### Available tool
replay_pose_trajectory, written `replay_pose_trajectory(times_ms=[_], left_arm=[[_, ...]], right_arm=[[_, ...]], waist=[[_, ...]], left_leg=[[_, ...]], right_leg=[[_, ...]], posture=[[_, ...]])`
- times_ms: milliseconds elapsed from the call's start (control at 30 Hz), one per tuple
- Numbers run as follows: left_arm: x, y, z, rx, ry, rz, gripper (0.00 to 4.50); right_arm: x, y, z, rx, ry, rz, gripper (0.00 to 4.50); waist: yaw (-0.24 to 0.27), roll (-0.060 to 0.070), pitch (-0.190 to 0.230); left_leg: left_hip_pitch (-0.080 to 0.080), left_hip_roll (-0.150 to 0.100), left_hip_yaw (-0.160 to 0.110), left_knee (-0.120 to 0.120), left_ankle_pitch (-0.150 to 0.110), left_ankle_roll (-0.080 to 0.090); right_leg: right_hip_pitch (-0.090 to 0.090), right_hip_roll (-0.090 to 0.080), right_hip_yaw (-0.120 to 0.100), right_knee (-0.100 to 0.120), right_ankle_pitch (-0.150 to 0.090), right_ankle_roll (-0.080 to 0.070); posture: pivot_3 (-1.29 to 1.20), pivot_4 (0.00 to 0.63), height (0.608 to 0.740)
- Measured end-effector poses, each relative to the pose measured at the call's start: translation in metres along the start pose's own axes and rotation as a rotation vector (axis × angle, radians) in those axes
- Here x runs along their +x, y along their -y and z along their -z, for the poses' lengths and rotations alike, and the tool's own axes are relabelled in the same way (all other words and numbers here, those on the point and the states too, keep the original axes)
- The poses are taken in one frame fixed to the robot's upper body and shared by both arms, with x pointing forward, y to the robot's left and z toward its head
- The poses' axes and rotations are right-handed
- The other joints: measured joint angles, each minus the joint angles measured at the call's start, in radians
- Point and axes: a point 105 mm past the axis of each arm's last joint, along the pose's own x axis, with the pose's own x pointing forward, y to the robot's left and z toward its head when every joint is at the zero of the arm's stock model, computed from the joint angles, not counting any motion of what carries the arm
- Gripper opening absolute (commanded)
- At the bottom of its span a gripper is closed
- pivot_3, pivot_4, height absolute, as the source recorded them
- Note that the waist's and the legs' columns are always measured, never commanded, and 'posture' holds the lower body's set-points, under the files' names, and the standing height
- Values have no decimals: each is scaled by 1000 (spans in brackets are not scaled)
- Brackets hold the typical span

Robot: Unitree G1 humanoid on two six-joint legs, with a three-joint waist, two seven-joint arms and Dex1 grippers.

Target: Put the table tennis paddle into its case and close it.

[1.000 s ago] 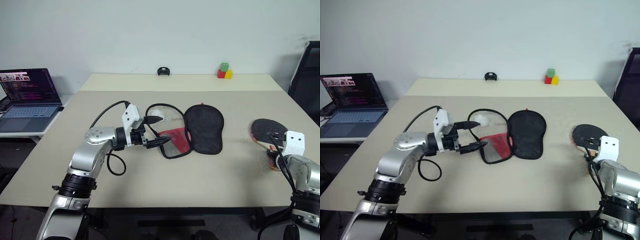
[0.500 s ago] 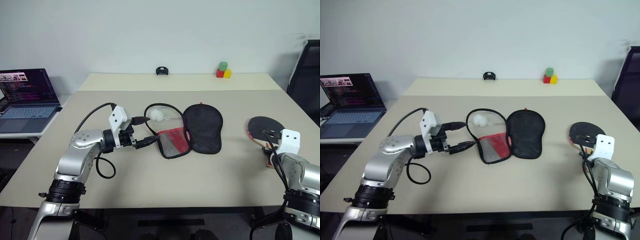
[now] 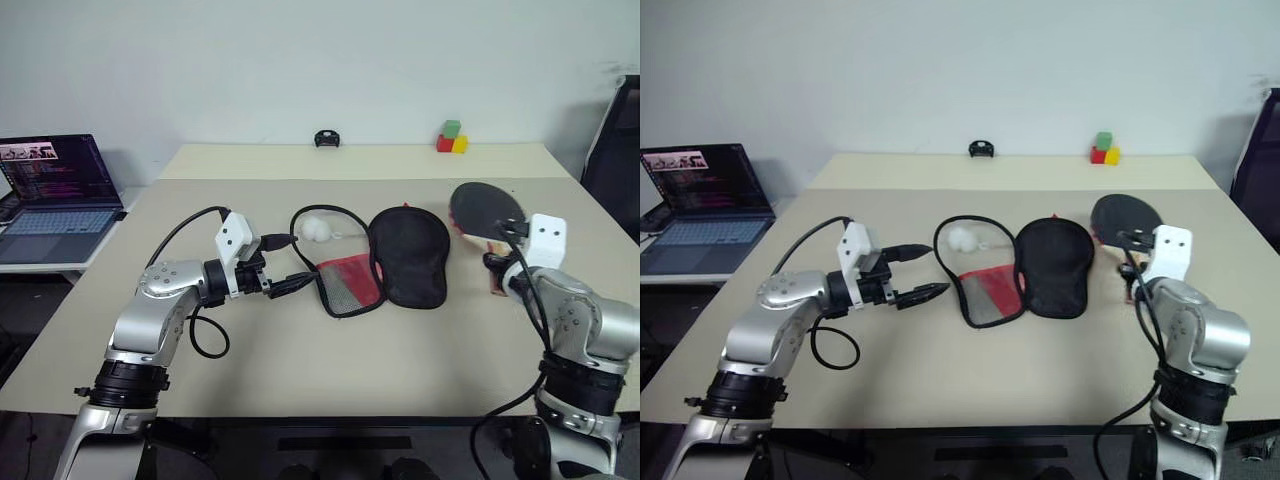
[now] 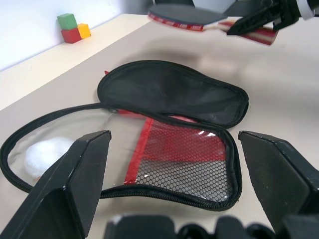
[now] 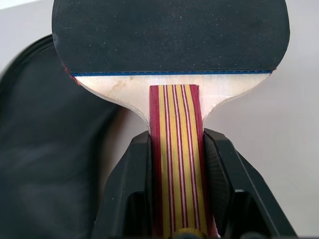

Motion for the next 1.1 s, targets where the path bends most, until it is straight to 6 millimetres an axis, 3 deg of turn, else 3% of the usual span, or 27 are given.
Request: replay_pose_trajectory(times_ms=[267,433,600,1100], left_arm=[[1,0,0,-2,3,-6,4500],[1,-1,0,-2,4,-14,4500],[1,2,-1,4,6,-10,4500],[0,5,2,1,2,-10,4500]], right_arm=[[7,-72,11,42,-45,-164,1062],[18,-99,25,39,-82,-209,1062],[29,-99,30,19,-76,-184,1062],[42,-87,47,-81,-81,-131,1062]], waist=[[1,0,0],[0,1,0],[-1,1,0],[-2,0,0]], left_leg=[[-1,0,0,0,0,0],[-3,0,0,0,0,0],[-14,-1,0,1,1,-1],[-14,0,0,1,1,-1]], right_leg=[[-2,0,0,0,0,0],[-4,0,0,1,0,0],[-16,0,0,3,0,-1],[-16,0,0,2,0,-1]], posture=[[0,150,740],[0,150,740],[0,150,740],[0,150,740]])
